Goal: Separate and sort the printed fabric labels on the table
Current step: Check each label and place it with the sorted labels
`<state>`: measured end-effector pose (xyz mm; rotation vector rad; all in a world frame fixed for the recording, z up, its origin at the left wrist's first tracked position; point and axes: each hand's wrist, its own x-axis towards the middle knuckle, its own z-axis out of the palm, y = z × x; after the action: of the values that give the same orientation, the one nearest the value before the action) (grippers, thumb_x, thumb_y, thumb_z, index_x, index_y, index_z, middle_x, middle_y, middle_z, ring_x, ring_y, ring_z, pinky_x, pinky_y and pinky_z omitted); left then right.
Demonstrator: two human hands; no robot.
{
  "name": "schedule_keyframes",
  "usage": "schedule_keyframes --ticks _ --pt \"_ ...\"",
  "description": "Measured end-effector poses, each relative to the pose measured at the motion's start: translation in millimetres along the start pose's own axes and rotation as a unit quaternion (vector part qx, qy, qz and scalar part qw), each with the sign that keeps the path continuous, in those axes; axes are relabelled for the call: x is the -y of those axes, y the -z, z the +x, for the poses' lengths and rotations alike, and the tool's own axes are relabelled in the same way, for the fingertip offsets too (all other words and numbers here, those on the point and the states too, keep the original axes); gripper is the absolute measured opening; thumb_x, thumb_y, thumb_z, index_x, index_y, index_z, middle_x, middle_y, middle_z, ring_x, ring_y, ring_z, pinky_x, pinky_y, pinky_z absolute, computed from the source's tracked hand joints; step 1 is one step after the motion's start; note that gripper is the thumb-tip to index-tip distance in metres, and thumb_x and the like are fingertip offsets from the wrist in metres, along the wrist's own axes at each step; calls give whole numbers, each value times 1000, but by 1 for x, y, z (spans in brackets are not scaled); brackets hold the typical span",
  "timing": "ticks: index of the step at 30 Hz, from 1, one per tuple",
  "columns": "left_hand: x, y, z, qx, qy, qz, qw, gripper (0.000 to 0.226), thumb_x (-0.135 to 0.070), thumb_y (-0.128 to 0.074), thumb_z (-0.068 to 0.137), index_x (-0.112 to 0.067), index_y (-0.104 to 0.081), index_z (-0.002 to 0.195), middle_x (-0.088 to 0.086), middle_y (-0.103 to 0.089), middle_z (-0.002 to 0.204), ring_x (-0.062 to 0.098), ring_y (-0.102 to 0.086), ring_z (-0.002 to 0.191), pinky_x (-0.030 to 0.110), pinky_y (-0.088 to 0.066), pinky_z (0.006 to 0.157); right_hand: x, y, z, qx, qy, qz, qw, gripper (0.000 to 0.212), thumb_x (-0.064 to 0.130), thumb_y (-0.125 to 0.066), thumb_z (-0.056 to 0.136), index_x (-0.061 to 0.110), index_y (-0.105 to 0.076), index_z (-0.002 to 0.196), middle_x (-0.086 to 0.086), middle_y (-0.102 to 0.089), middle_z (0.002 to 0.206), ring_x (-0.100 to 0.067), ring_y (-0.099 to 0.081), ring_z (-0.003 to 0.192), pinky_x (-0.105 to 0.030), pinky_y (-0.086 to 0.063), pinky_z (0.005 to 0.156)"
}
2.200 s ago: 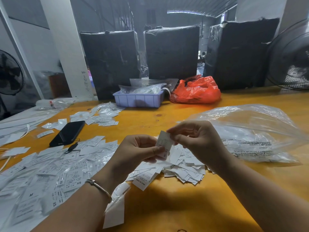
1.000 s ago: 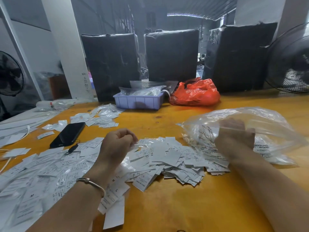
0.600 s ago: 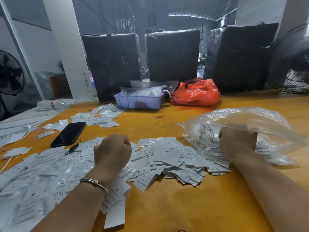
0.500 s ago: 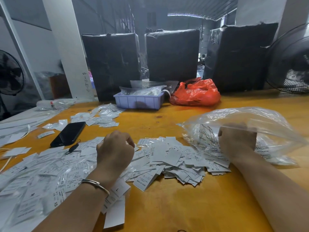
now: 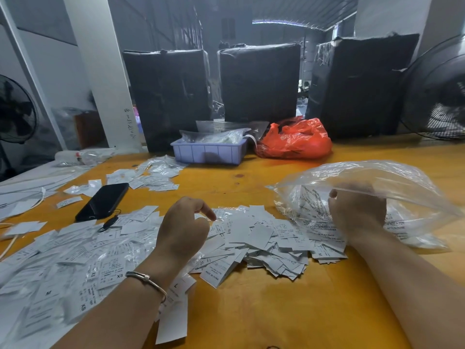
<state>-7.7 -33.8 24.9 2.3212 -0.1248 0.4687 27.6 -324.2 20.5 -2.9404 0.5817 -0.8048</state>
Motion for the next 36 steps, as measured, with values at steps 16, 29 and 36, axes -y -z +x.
schedule_keyframes --ticks 16,29,36 --pt "-1 -2 -1 -8 -31 2 999 32 1 -53 81 -28 -63 74 -3 -61 111 14 -51 109 30 -36 84 12 15 -8 3 -88 523 848 11 6 -60 86 5 -60 75 -15 -66 81 -27 -54 64 -31 -41 56" --pt "-25 -2 -12 205 -38 -272 939 57 -32 -77 71 -29 -55 124 -8 -72 106 11 -71 94 26 -59 75 54 35 -48 485 -4 755 441 12 9 -65 77 10 -75 84 -8 -68 83 -12 -61 60 -20 -46 50" --pt "-23 1 -14 213 -38 -286 933 32 -10 -78 73 -8 -69 104 8 -76 93 19 -72 89 20 -56 74 53 33 -51 471 18 719 511 19 16 -69 76 15 -77 93 1 -65 76 -8 -58 63 -20 -46 54"
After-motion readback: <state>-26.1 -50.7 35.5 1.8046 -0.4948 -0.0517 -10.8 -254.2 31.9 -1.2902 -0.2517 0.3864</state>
